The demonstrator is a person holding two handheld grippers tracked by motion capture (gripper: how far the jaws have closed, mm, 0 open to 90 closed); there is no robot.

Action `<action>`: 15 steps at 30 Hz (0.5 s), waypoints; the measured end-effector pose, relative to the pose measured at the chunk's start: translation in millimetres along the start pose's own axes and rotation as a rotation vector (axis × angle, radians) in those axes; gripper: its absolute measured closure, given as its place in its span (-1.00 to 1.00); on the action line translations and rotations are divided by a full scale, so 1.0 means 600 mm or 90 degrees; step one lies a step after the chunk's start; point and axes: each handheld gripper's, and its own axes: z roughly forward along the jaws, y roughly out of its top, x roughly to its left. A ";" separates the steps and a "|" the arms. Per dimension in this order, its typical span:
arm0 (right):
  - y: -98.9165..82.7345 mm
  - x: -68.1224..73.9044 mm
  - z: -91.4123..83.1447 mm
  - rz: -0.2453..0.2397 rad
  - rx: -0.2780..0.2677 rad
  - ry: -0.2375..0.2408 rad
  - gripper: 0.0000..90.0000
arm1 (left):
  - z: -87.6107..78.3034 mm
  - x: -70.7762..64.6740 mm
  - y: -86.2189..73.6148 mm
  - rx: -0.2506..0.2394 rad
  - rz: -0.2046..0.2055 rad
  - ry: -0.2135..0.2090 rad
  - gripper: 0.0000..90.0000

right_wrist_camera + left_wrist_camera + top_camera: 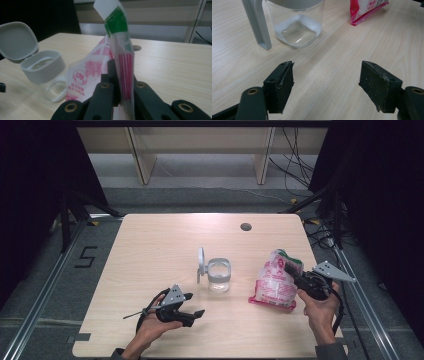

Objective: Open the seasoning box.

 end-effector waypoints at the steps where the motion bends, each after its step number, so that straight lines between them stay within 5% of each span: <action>1: 0.009 0.014 -0.001 0.002 -0.004 0.013 1.00 | 0.002 -0.002 0.000 0.003 0.004 -0.001 -0.40; 5: 0.024 0.042 0.002 -0.017 -0.014 0.034 1.00 | 0.013 -0.016 0.003 0.014 0.037 0.005 -0.36; 8: 0.030 0.060 0.005 -0.027 -0.015 0.047 1.00 | 0.039 -0.041 0.019 0.023 0.097 0.028 -0.36; 15: 0.048 0.078 0.006 -0.056 -0.016 0.060 1.00 | 0.080 -0.063 0.045 0.005 0.116 0.026 -0.34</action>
